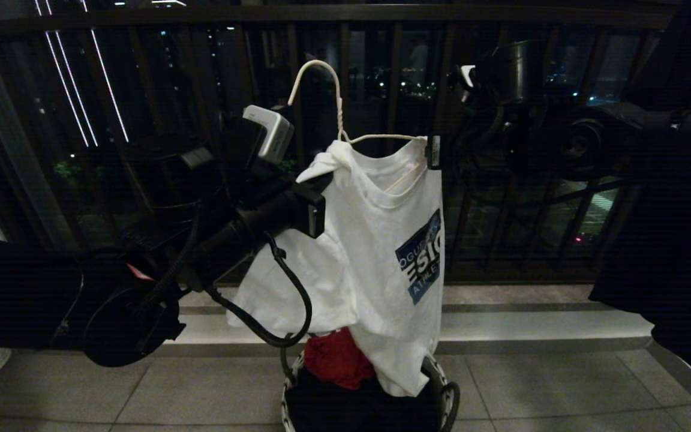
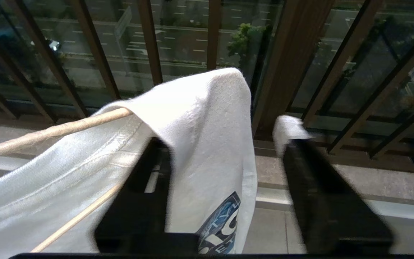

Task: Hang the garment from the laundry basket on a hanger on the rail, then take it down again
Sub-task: Hang the clothes on the clothes rack

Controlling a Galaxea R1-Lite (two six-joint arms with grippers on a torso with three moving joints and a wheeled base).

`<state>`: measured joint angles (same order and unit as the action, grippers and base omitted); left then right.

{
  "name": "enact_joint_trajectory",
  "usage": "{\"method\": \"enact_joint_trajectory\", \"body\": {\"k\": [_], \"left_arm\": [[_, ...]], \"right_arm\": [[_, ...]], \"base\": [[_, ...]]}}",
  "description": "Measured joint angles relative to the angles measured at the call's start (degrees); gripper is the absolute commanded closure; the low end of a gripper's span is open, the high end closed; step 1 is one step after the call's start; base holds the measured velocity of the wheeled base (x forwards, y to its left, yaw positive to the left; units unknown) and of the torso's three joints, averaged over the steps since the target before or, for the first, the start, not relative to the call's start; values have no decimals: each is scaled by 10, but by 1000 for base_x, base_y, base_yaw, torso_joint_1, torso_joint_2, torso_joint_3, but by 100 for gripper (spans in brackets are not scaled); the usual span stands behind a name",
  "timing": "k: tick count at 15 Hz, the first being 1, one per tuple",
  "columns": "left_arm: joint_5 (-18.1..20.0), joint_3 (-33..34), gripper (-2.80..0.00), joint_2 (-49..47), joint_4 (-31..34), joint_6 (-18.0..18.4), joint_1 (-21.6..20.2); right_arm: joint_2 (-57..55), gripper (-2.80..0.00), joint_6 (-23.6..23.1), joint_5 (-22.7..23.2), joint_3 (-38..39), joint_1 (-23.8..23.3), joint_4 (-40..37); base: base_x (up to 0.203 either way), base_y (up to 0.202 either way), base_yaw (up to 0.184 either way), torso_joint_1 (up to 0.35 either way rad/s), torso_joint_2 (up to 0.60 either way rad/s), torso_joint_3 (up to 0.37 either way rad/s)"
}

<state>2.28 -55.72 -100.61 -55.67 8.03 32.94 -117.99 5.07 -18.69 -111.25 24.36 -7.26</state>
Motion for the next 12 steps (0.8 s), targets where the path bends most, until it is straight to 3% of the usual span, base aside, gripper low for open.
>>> {"method": "enact_joint_trajectory", "body": {"k": [12], "left_arm": [[0,2,0,-10,0,10,3]], "right_arm": [[11,0,2,0,4,7,-3]], "base": [[0,0,0,0,0,0]]}}
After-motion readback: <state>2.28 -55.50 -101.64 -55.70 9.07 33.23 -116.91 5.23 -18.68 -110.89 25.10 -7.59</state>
